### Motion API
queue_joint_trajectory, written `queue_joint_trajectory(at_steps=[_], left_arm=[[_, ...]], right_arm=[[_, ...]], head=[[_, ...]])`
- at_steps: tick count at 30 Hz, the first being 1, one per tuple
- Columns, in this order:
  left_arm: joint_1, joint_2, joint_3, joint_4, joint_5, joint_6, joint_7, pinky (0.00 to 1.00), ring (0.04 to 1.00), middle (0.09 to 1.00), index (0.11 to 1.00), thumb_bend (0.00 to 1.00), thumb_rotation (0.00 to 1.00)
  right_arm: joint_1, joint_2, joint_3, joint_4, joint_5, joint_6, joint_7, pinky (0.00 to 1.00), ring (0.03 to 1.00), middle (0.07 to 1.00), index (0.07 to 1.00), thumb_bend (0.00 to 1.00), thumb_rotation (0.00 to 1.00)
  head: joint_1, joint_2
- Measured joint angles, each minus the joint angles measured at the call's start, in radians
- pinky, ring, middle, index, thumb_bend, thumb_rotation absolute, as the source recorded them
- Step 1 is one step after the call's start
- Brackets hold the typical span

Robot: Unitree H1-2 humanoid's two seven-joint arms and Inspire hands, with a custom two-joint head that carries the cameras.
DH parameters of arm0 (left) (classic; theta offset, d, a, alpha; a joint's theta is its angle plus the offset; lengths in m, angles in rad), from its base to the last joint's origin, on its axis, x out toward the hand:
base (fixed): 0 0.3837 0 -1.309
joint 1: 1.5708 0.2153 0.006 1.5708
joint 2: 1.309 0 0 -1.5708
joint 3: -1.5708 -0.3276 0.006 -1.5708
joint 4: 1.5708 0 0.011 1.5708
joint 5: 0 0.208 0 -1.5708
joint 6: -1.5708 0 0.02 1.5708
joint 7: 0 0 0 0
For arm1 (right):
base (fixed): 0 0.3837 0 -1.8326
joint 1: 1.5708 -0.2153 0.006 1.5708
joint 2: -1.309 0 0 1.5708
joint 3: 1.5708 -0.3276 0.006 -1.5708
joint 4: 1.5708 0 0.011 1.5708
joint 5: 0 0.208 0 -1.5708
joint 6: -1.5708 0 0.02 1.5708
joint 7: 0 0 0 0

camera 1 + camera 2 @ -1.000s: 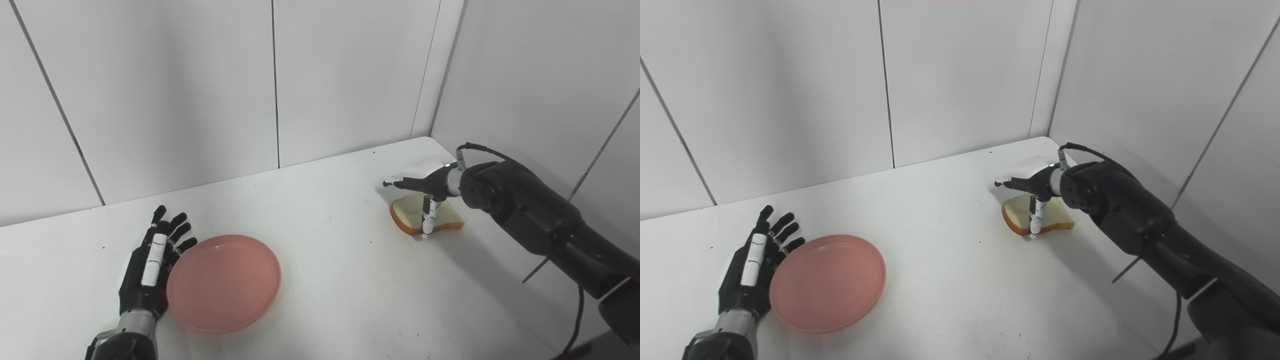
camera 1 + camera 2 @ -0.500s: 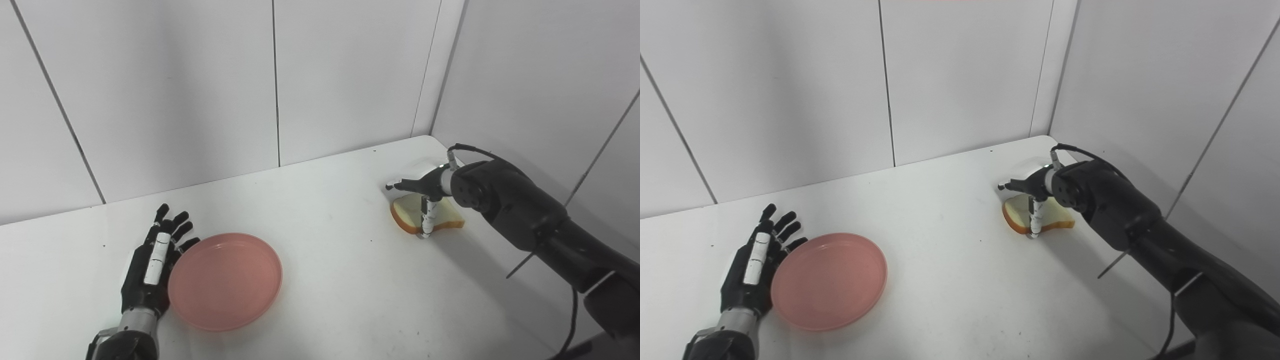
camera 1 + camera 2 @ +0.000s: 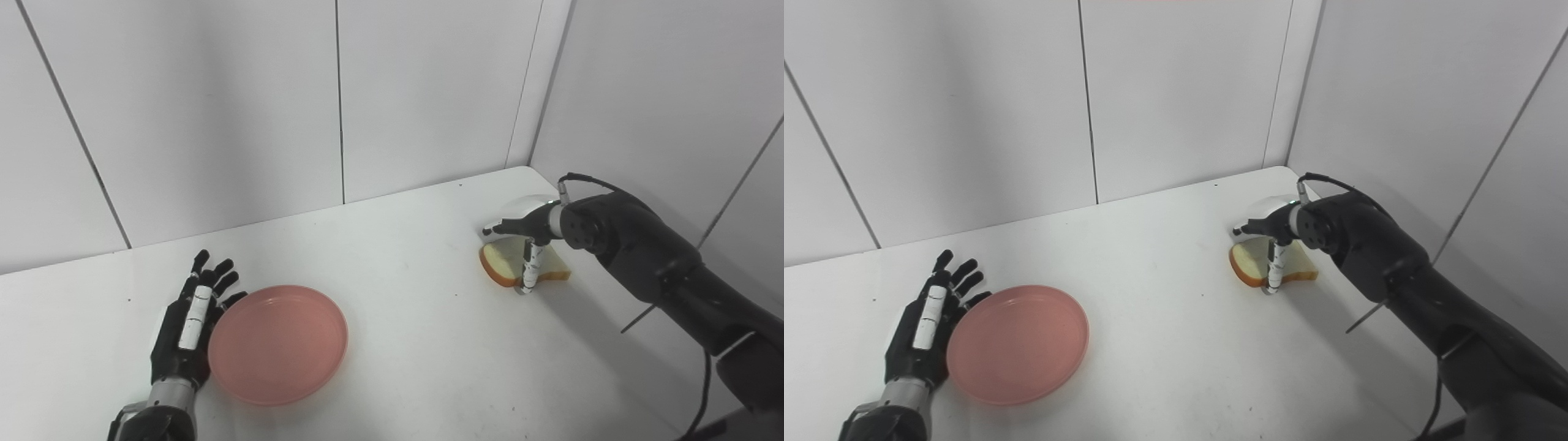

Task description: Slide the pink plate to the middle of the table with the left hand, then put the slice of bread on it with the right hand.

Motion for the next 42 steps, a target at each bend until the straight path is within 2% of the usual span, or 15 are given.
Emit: queue_joint_trajectory(at_steps=[6, 8, 10, 14, 18, 20, 21, 22, 25, 26, 28, 38, 42], left_arm=[[0.001, 0.000, -0.002, -0.005, 0.000, 0.007, 0.000, 0.72, 0.871, 0.894, 0.955, 0.87, 0.73], [0.002, 0.000, -0.005, -0.005, 0.000, 0.008, 0.000, 0.73, 0.876, 0.899, 0.962, 0.87, 0.74], [0.002, -0.001, -0.007, -0.007, 0.000, 0.010, 0.000, 0.73, 0.878, 0.901, 0.964, 0.87, 0.74], [0.003, -0.001, -0.009, -0.010, 0.000, 0.010, 0.001, 0.74, 0.887, 0.906, 0.972, 0.87, 0.75], [0.005, 0.000, -0.010, -0.014, 0.001, 0.011, 0.002, 0.74, 0.883, 0.903, 0.969, 0.87, 0.75], [0.005, 0.000, -0.012, -0.014, 0.001, 0.011, 0.002, 0.74, 0.883, 0.902, 0.968, 0.88, 0.74], [0.005, 0.000, -0.012, -0.014, 0.001, 0.011, 0.002, 0.74, 0.882, 0.903, 0.966, 0.88, 0.74], [0.006, 0.000, -0.012, -0.013, 0.001, 0.011, 0.002, 0.74, 0.880, 0.902, 0.964, 0.89, 0.74], [0.007, -0.001, -0.012, -0.014, 0.001, 0.011, 0.002, 0.74, 0.880, 0.900, 0.964, 0.89, 0.74], [0.007, -0.001, -0.013, -0.015, 0.001, 0.011, 0.002, 0.74, 0.881, 0.900, 0.965, 0.88, 0.74], [0.009, 0.000, -0.012, -0.017, 0.001, 0.012, 0.005, 0.74, 0.885, 0.901, 0.968, 0.88, 0.75], [0.009, 0.000, -0.013, -0.018, 0.001, 0.013, 0.007, 0.74, 0.878, 0.900, 0.963, 0.87, 0.74], [0.009, 0.000, -0.014, -0.017, 0.003, 0.013, 0.007, 0.74, 0.876, 0.903, 0.963, 0.87, 0.74]], right_arm=[[-0.005, 0.000, -0.002, 0.058, 0.009, -0.008, -0.018, 0.98, 0.918, 0.922, 0.922, 1.00, 0.24], [-0.004, -0.001, -0.009, 0.078, 0.019, -0.027, -0.058, 0.92, 0.865, 0.866, 0.867, 1.00, 0.18], [0.003, 0.000, -0.022, 0.100, 0.034, -0.050, -0.108, 0.91, 0.851, 0.853, 0.852, 1.00, 0.16], [0.028, 0.002, -0.025, 0.111, 0.029, -0.071, -0.211, 0.86, 0.822, 0.827, 0.818, 0.95, 0.07], [0.025, 0.001, -0.003, 0.107, -0.002, -0.070, -0.222, 0.81, 0.756, 0.804, 0.787, 0.88, 0.01], [0.023, 0.002, 0.004, 0.106, -0.013, -0.070, -0.232, 0.75, 0.716, 0.779, 0.762, 0.85, 0.00], [0.024, 0.004, 0.003, 0.109, -0.015, -0.069, -0.247, 0.64, 0.668, 0.742, 0.729, 0.82, 0.00], [0.025, 0.009, 0.000, 0.115, -0.015, -0.070, -0.271, 0.58, 0.633, 0.712, 0.706, 0.80, 0.00], [0.031, 0.020, -0.007, 0.131, -0.012, -0.072, -0.331, 0.49, 0.550, 0.622, 0.656, 0.73, 0.00], [0.033, 0.020, -0.007, 0.135, -0.011, -0.081, -0.345, 0.42, 0.489, 0.519, 0.587, 0.61, 0.00], [0.033, 0.019, -0.006, 0.148, -0.008, -0.116, -0.372, 0.37, 0.429, 0.451, 0.545, 0.53, 0.00], [0.034, 0.009, 0.001, 0.148, -0.004, -0.180, -0.388, 0.36, 0.426, 0.444, 0.526, 0.52, 0.00], [0.035, 0.008, 0.001, 0.139, -0.005, -0.182, -0.386, 0.34, 0.407, 0.433, 0.526, 0.52, 0.00]], head=[[0.001, 0.002], [0.005, 0.005], [0.006, 0.006], [0.006, 0.012], [0.008, 0.014], [0.008, 0.014], [0.008, 0.014], [0.008, 0.014], [0.008, 0.014], [0.008, 0.015], [0.011, 0.015], [0.011, 0.015], [0.012, 0.015]])
